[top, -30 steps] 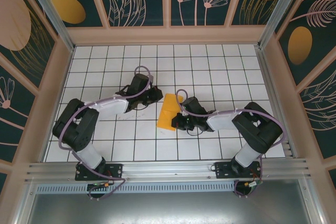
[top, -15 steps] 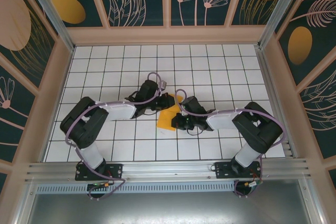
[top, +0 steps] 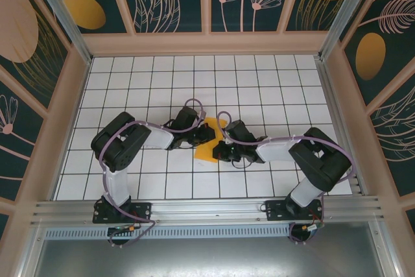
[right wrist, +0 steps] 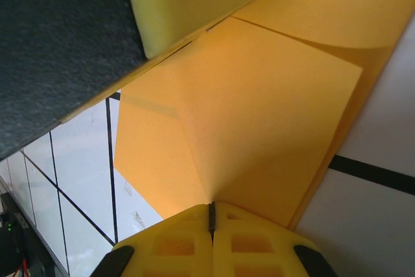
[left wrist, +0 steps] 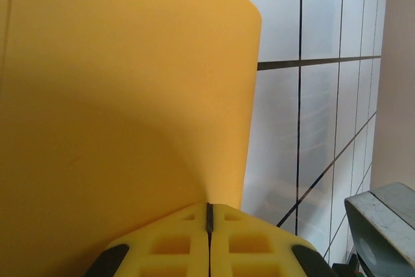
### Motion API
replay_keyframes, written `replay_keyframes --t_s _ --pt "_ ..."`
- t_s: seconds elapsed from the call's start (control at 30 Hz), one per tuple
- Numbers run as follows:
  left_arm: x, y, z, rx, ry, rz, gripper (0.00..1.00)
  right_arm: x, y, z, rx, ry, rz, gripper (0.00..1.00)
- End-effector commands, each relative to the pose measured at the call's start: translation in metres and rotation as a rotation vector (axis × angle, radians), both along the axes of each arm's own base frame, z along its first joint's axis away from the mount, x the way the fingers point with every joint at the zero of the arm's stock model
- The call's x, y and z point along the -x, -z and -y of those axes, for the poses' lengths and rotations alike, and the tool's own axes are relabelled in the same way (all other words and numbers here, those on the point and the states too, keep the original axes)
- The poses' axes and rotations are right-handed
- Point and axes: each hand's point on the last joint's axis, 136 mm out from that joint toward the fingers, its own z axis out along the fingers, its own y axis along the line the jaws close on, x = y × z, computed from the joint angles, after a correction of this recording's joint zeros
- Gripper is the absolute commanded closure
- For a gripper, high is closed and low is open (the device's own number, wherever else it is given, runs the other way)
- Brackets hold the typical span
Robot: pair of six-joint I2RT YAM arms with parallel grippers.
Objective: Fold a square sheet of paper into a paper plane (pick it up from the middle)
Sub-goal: Fold the triangle a second time at the center of the table.
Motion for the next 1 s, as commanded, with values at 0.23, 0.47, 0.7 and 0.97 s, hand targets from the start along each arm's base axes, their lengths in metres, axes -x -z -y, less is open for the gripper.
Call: replay_keyframes --t_s 0.23,0.47,0.7,0.97 --pt "0.007 0.019 -0.024 -0.105 -0.054 -0.017 0.92 0.028 0.028 0.024 0.119 -0.023 -0.094 1.00" --pt "0.002 -0.025 -0.026 -0.077 -0.065 0.082 0.86 0.029 0.029 0.024 0.122 -0.034 -0.097 1.00" --pt "-0.003 -0.062 -0.030 -0.063 -0.082 0.161 0.82 0.027 0.027 0.022 0.117 -0.032 -0.092 1.00" --pt "-0.003 -0.083 -0.029 -0.026 -0.083 0.195 0.80 0.028 0.027 0.022 0.115 -0.031 -0.086 1.00"
